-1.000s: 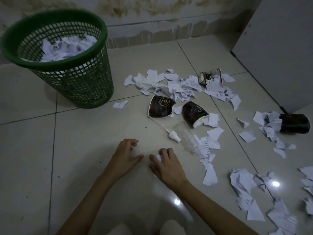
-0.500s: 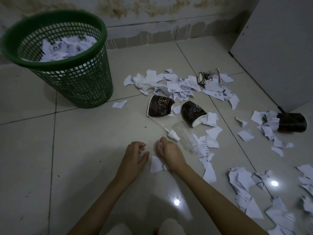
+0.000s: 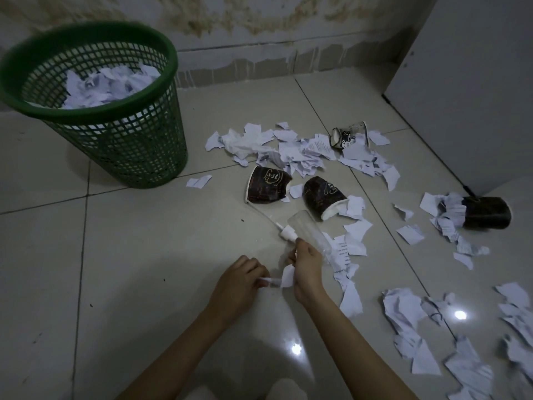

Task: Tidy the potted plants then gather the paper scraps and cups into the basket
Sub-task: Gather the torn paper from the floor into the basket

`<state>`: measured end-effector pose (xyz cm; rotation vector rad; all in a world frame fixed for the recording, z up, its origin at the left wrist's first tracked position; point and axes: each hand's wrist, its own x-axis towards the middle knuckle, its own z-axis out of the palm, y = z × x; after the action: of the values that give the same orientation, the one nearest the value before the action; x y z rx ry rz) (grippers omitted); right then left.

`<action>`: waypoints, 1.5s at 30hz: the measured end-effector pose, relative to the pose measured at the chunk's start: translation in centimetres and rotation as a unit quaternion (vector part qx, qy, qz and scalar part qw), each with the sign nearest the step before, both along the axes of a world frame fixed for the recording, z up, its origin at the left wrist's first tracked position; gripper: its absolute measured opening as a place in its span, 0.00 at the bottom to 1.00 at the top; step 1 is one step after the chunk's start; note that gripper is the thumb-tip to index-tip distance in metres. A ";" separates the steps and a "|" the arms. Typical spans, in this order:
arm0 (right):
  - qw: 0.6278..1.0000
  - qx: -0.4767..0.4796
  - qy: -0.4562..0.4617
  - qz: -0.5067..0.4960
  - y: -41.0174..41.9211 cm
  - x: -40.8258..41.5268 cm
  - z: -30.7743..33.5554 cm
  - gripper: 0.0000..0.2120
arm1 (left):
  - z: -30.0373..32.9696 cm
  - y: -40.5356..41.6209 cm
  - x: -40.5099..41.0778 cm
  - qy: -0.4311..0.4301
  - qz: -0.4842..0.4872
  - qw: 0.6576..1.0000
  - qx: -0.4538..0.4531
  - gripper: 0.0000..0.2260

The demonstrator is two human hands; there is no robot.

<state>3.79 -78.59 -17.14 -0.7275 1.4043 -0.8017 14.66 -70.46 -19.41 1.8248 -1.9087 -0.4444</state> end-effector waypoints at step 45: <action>0.792 -0.341 0.164 0.480 -10.8 27.8 22.0 0.22 | 22.0 -11.2 28.0 -0.237 0.223 0.935 0.140 0.23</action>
<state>31.55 -89.43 4.84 -2.0176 0.7822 -0.3235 42.71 -81.70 2.57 2.6664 -1.6806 -0.1260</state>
